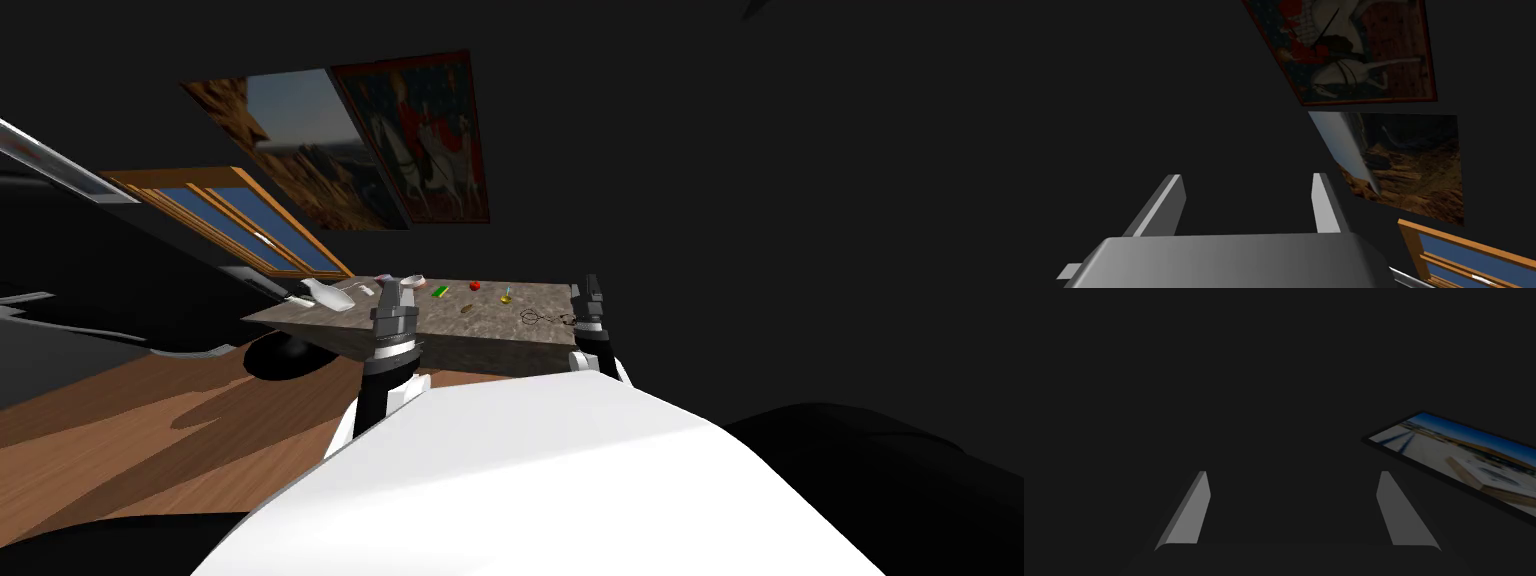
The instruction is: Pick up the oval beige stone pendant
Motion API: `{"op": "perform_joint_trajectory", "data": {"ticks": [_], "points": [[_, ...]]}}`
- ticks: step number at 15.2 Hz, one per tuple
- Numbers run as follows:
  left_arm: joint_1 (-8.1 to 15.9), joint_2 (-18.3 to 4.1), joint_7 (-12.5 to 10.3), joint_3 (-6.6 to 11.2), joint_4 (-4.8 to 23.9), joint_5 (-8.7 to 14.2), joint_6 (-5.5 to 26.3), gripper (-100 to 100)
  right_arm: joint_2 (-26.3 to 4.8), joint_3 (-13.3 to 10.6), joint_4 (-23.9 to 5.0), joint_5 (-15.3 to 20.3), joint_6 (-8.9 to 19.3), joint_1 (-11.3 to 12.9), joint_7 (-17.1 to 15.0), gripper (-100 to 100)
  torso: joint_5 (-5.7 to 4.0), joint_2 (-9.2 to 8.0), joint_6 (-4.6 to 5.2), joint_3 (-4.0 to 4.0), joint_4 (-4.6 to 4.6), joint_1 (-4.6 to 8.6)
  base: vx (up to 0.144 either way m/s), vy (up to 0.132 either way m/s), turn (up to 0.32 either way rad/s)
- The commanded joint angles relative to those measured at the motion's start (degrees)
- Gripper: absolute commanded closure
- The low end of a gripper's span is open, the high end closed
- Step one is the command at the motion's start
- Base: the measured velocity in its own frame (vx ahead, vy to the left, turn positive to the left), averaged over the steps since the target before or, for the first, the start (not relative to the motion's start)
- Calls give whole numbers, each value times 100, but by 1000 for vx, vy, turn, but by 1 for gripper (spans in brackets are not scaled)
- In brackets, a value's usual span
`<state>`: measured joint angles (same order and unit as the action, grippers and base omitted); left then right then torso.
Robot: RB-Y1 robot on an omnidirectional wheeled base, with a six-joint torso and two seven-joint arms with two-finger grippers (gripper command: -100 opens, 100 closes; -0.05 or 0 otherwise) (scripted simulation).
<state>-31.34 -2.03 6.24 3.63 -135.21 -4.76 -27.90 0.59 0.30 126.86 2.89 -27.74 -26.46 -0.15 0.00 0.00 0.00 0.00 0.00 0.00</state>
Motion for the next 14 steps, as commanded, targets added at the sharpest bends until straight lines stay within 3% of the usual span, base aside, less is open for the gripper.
{"op": "perform_joint_trajectory", "data": {"ticks": [1,6,14], "points": [[105,-222,-89,34,120,46,202,-100,0,0,0,0,0,0,0,0,0,0,0,0,0,0,-68,21,-128],[362,-537,-308,116,413,159,677,-100,0,0,0,0,0,2,0,0,5,-47,3,-28,11,-23,-115,46,-154],[744,-874,-637,235,854,328,1427,-100,0,0,0,0,0,1,0,0,4,-9,3,-5,2,-19,-36,32,-134]]}}
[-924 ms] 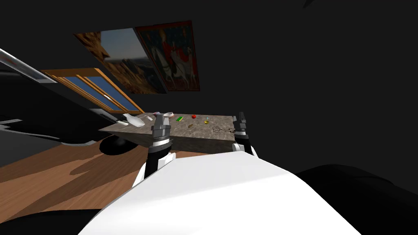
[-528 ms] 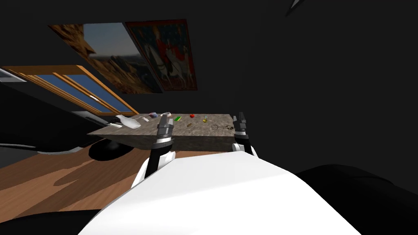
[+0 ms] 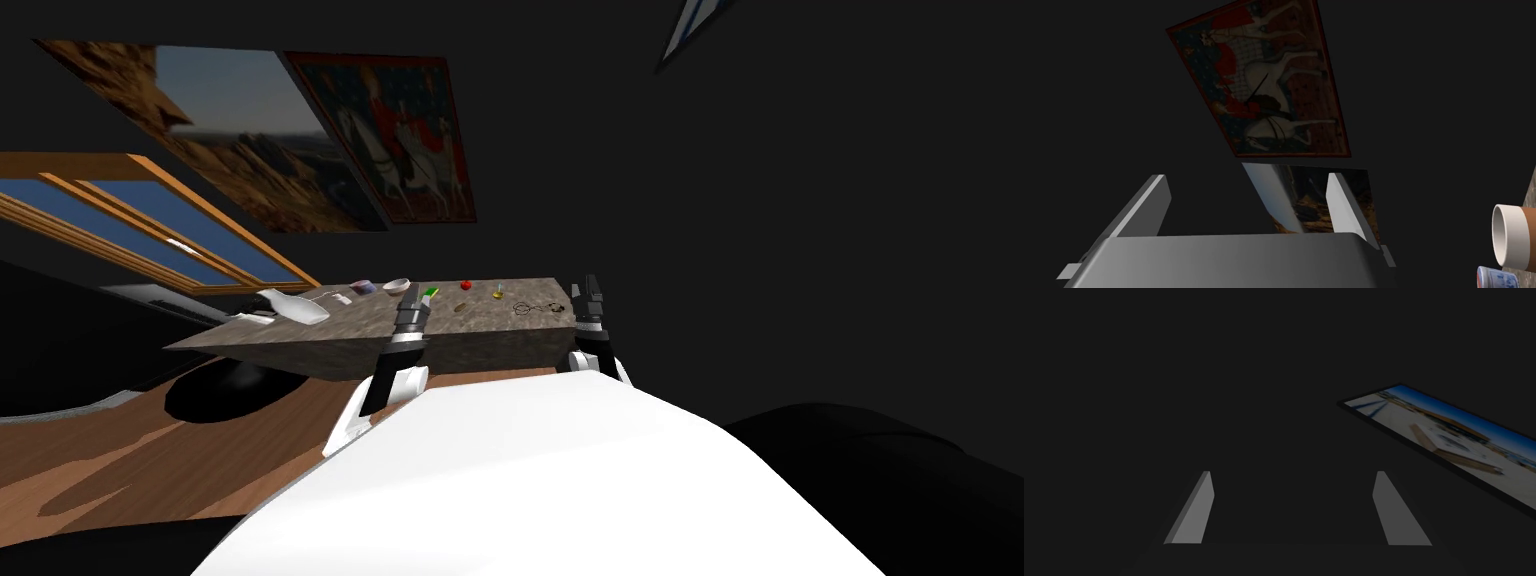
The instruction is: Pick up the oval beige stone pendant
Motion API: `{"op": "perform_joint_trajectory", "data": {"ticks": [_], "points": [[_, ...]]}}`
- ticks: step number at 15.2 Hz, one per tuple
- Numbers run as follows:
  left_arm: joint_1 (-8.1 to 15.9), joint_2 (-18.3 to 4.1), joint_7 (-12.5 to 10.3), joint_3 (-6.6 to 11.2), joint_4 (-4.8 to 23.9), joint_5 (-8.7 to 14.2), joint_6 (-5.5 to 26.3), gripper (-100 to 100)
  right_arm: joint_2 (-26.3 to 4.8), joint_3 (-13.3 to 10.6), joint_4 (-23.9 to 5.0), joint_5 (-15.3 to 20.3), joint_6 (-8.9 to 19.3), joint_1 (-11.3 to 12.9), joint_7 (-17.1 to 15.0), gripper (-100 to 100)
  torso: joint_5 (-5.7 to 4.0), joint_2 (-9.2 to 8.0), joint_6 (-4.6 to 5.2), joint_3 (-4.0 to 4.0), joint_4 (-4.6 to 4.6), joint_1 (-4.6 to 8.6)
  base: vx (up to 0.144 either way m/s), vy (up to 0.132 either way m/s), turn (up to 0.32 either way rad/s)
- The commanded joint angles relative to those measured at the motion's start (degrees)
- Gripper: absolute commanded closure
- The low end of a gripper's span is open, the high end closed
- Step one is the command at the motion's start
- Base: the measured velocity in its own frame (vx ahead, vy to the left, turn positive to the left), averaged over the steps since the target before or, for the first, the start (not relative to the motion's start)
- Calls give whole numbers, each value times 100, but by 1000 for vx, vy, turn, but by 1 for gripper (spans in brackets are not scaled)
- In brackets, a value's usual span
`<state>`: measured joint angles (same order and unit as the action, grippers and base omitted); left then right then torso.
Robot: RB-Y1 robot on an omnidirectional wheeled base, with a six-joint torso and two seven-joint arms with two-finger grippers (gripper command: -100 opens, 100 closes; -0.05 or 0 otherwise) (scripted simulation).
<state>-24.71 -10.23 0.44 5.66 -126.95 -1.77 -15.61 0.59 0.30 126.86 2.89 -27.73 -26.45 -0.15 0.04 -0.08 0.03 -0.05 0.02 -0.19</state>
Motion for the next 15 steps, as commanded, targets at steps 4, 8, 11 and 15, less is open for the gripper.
{"op": "perform_joint_trajectory", "data": {"ticks": [4,8,11,15], "points": [[232,-171,-188,79,203,97,499,-100,0,0,0,0,0,0,0,0,-1,0,0,0,0,2,-25,24,-115],[562,-409,-476,180,590,245,985,-100,0,0,0,0,0,-1,0,0,0,4,-2,2,-1,0,-19,30,-148],[739,-529,-633,234,800,326,1289,-100,0,0,0,0,0,-1,0,0,0,3,-2,2,-1,-1,-23,31,-154],[923,-649,-796,290,1020,410,1709,-100,0,0,0,0,0,-1,0,0,-1,6,-4,3,-1,3,-17,25,-115]]}}
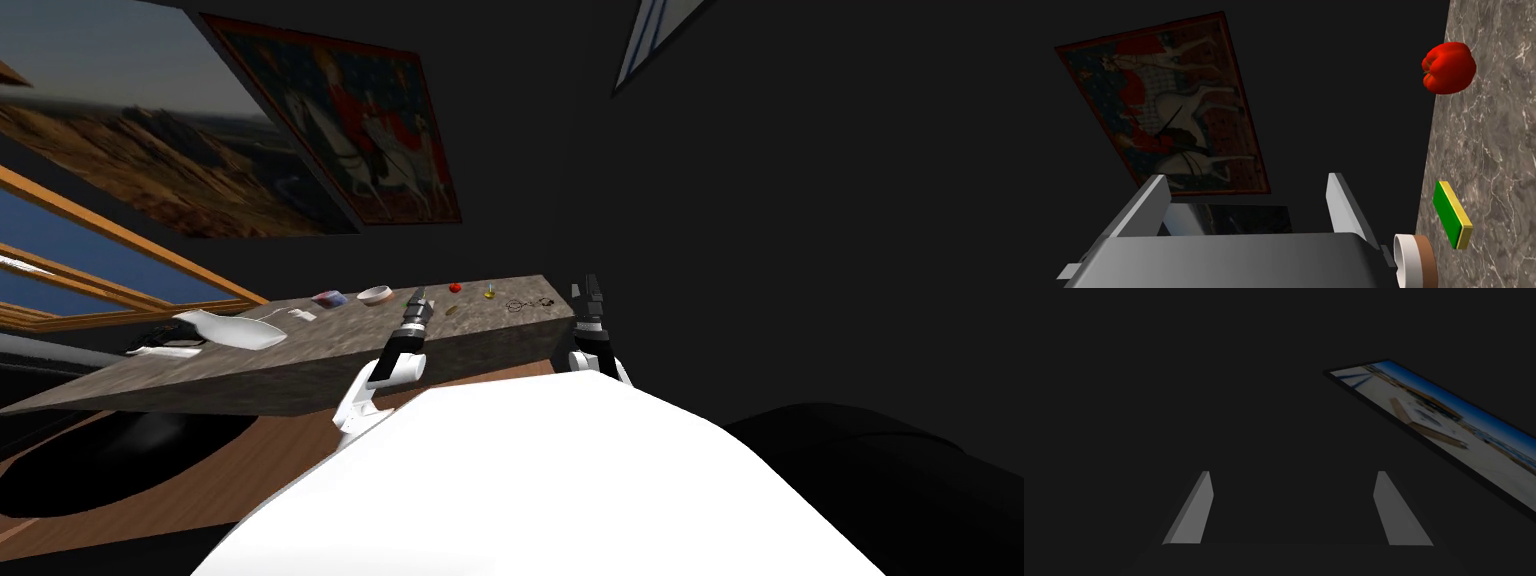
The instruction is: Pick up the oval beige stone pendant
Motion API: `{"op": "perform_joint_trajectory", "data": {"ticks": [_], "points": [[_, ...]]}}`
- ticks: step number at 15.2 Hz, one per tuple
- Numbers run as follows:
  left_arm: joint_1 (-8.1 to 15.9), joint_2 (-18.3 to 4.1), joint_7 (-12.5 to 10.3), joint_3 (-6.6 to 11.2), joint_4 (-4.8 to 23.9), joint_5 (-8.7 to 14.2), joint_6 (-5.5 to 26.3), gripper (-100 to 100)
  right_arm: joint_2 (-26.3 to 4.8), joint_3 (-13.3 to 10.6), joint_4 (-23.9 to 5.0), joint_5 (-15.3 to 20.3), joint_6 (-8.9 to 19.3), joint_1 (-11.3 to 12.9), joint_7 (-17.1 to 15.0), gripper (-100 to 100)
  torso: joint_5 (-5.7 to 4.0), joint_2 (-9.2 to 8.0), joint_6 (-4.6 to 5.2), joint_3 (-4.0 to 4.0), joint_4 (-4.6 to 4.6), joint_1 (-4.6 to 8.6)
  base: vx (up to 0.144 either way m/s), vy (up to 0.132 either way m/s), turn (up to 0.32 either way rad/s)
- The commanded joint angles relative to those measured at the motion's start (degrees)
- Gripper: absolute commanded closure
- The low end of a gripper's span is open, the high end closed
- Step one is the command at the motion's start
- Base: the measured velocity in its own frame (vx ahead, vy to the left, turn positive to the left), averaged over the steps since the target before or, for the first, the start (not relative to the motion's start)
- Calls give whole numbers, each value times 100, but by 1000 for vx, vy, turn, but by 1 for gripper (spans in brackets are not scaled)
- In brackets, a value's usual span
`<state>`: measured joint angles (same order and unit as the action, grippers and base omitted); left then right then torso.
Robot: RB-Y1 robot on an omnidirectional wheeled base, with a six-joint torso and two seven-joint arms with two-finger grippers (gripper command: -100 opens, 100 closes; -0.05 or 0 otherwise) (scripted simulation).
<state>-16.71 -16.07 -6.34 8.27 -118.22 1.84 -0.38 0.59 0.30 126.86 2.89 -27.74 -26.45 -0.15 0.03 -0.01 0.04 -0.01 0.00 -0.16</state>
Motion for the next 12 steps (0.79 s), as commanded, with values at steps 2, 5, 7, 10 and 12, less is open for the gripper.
{"op": "perform_joint_trajectory", "data": {"ticks": [2,5,7,10,12], "points": [[122,-64,-119,30,147,49,340,-100,0,0,0,0,0,0,0,0,1,0,-1,0,0,-1,-17,26,-150],[312,-185,-288,87,375,136,711,-100,0,0,0,0,0,0,0,0,1,-1,-1,0,0,-5,-20,34,-160],[507,-305,-464,147,611,226,905,-100,0,1,0,0,0,-1,0,0,1,1,-5,0,0,-1,-12,22,-97],[707,-424,-643,207,850,319,1256,-100,0,1,0,0,0,-1,0,0,1,2,-4,1,0,-2,-17,31,-173],[707,-424,-643,207,854,319,1496,-100,0,0,0,0,0,0,0,0,1,1,-1,1,0,-5,-20,36,-154]]}}
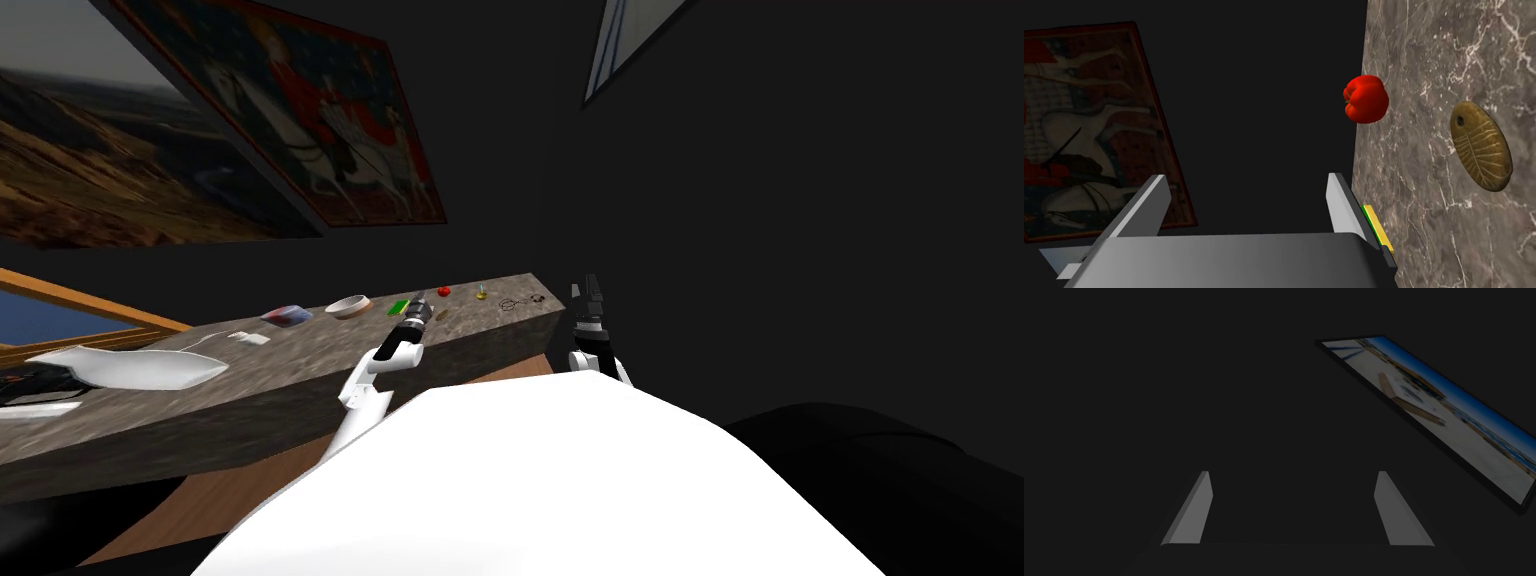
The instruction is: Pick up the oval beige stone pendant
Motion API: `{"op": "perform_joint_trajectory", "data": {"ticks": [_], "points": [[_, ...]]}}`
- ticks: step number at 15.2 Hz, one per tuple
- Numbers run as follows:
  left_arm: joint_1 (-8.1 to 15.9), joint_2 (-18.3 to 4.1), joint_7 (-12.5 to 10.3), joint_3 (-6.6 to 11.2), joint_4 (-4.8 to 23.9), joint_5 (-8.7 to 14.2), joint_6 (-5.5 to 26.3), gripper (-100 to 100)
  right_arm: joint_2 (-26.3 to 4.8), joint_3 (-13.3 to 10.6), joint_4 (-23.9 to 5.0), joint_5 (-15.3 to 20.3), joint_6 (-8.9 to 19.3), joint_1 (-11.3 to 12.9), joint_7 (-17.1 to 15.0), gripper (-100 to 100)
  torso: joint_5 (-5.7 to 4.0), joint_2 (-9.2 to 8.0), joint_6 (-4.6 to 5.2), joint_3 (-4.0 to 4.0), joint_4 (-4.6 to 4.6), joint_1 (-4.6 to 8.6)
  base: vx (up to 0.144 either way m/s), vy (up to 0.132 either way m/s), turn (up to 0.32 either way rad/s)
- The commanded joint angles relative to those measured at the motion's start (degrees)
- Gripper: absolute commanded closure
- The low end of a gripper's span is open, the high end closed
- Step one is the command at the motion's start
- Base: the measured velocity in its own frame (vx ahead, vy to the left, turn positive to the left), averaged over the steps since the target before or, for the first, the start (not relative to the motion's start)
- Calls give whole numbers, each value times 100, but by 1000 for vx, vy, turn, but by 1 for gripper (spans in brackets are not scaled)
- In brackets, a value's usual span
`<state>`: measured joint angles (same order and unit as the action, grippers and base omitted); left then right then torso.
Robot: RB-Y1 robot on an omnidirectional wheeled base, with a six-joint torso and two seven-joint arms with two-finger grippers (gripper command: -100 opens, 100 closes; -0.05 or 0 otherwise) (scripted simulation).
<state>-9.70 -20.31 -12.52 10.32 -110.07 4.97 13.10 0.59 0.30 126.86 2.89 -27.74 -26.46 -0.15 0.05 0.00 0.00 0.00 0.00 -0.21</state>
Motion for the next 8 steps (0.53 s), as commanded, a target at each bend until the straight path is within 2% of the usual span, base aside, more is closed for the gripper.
{"op": "perform_joint_trajectory", "data": {"ticks": [1,2,4,5,7,8], "points": [[6,-1,-25,2,39,6,166,-100,0,0,0,0,0,0,0,0,0,0,0,0,0,0,-9,20,-12],[208,-120,-209,64,287,100,389,-100,0,0,0,0,0,0,0,0,0,1,-2,0,0,3,-11,25,-182],[208,-120,-209,64,287,100,577,-100,0,0,0,0,0,1,0,0,-1,3,4,2,0,2,-13,32,-179],[413,-237,-396,126,526,196,738,-100,0,0,0,0,0,0,0,0,0,2,0,1,-1,2,-18,32,-207],[413,-237,-396,126,540,196,994,-100,0,0,0,0,0,1,0,0,0,1,3,1,0,-2,-20,39,-159],[619,-354,-585,189,752,292,1146,-100,0,0,0,0,0,0,0,0,0,1,0,1,0,-1,-19,35,-224]]}}
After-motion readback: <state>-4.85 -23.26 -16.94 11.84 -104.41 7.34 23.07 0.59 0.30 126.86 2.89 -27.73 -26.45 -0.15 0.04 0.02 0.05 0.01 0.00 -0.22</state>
